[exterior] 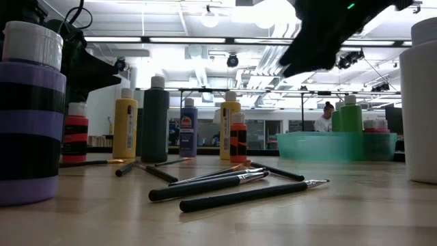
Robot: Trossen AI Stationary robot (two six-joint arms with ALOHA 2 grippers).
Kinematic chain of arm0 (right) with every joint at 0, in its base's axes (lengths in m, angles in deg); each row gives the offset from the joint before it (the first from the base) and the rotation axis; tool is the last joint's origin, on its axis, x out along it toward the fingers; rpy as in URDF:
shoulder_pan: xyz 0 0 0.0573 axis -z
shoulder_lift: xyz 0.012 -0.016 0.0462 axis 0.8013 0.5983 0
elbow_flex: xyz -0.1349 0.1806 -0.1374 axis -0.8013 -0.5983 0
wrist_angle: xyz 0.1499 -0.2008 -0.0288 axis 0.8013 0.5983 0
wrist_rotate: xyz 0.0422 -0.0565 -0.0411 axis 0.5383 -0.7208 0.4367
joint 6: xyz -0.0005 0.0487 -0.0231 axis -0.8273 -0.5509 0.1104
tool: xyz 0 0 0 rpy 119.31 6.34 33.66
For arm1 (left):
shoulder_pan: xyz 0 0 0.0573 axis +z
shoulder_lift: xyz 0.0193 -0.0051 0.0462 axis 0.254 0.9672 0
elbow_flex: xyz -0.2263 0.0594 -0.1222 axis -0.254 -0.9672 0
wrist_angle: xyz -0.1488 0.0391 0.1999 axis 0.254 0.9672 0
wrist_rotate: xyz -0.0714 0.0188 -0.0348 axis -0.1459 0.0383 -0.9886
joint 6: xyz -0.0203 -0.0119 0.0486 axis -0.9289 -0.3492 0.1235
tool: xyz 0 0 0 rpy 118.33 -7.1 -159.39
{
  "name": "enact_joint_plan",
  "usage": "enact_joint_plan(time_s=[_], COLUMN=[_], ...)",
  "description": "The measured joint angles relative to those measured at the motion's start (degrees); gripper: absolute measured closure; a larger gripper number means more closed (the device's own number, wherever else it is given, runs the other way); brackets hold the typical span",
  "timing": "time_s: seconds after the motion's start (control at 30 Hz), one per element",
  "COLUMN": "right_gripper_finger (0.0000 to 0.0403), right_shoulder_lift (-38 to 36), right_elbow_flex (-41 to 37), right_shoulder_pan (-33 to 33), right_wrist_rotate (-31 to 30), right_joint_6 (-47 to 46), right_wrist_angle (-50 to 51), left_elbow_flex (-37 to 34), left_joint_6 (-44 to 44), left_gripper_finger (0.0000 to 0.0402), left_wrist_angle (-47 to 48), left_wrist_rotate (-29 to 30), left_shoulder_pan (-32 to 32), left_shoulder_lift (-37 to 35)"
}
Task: Pick & Place Paint Supplies
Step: Put the small orange paint bottle into the green bin
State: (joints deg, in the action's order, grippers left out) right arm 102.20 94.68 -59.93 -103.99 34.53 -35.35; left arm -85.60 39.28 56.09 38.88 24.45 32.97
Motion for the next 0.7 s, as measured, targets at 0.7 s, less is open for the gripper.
enact_joint_plan(time_s=[0.7], right_gripper_finger=[0.0149], right_shoulder_lift=[24.4], right_elbow_flex=[0.0], right_shoulder_pan=[6.5], right_wrist_rotate=[-8.7], right_joint_6=[0.9], right_wrist_angle=[-28.4], left_elbow_flex=[0.0], left_joint_6=[0.0], left_gripper_finger=[0.0250], left_wrist_angle=[0.0], left_wrist_rotate=[0.0], left_shoulder_pan=[0.0], left_shoulder_lift=[0.0])
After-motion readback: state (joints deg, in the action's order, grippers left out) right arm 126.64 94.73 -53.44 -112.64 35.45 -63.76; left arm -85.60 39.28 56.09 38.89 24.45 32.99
